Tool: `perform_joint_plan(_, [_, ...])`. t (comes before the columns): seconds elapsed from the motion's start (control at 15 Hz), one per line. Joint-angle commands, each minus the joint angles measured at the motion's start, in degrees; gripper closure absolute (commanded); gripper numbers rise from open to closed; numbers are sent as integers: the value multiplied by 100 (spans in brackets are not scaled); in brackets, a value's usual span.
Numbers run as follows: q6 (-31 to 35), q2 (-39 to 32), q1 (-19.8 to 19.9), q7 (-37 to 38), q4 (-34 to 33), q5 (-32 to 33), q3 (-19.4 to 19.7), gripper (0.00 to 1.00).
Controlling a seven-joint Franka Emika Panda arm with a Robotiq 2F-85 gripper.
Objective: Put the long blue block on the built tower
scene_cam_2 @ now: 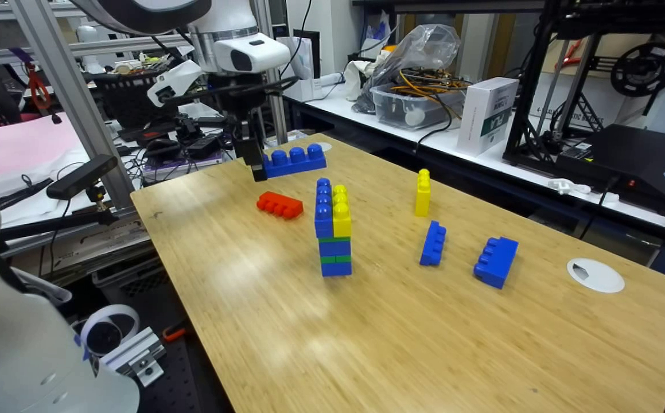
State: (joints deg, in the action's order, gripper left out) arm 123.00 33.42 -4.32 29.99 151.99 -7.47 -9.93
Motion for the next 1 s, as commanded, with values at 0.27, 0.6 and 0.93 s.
perform_joint_plan(0.27, [675,-851,118,-78,-162,-377,126,90])
perform_joint_plan(0.6, [829,-1165,143,-44,-341,-387,198,90])
perform_joint_plan(0.93, [812,-1290,245,58,-470,-329,234,90])
